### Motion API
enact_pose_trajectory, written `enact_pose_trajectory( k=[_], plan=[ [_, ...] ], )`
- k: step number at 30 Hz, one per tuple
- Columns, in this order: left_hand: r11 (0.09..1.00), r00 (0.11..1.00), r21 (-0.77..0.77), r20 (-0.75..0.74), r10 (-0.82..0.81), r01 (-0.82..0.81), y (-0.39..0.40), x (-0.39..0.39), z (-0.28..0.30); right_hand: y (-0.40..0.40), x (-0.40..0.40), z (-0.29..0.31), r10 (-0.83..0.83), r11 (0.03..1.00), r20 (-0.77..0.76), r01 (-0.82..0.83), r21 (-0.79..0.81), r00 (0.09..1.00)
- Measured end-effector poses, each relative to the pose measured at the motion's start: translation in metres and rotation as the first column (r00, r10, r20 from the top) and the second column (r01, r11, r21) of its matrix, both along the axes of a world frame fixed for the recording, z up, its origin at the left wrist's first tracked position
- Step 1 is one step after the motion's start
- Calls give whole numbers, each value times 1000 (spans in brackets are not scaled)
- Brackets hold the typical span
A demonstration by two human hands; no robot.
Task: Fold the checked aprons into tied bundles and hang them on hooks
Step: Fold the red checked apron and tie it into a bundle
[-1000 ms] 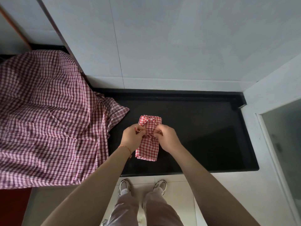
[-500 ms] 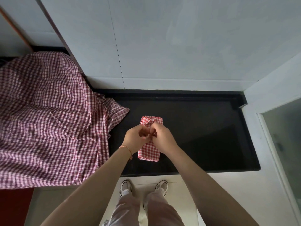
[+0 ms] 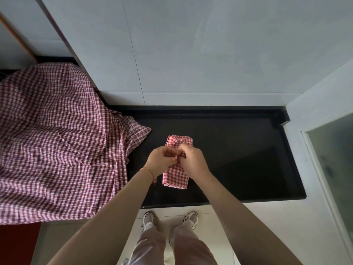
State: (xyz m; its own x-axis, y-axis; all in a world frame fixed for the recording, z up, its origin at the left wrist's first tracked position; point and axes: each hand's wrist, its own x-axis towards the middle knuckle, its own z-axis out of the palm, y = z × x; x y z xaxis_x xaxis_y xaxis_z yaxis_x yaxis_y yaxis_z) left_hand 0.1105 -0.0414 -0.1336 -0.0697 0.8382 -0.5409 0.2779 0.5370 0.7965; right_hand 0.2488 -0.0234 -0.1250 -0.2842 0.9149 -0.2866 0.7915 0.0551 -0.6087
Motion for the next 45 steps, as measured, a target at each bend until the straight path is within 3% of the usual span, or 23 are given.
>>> enact_pose_trajectory(
  k=[6, 12, 22, 24, 29, 35, 39, 45],
  plan=[
    [991, 987, -37, 87, 132, -129, -3, 0, -5, 2, 4, 1, -6, 999, -12, 6, -43, 1000],
    [990, 991, -64, 45, 130, -127, -1, 0, 1, -10, -2, -6, 27, 997, -43, -24, 69, 999],
    [937, 945, -121, -58, 323, -327, 2, 7, -8, -2, -7, -8, 125, 992, 157, -122, -28, 980],
    [942, 949, -123, -72, 306, -313, 3, 8, -8, -2, -9, -6, 167, 986, 240, -164, -34, 956],
    [959, 958, -92, -126, 256, -269, -1, 11, -3, -7, -11, -6, 156, 987, 184, -158, -3, 970],
    [978, 942, 49, -262, 210, -205, -14, 23, -2, -8, -13, -2, 183, 983, 225, -177, -44, 957],
    [979, 930, 142, -318, 182, -144, -17, 31, -1, -8, -16, 2, 211, 971, 323, -237, 40, 923],
    [976, 875, 211, -481, 55, 55, -18, 24, -8, 2, -18, 7, 149, 982, 239, -114, -154, 959]
  ],
)
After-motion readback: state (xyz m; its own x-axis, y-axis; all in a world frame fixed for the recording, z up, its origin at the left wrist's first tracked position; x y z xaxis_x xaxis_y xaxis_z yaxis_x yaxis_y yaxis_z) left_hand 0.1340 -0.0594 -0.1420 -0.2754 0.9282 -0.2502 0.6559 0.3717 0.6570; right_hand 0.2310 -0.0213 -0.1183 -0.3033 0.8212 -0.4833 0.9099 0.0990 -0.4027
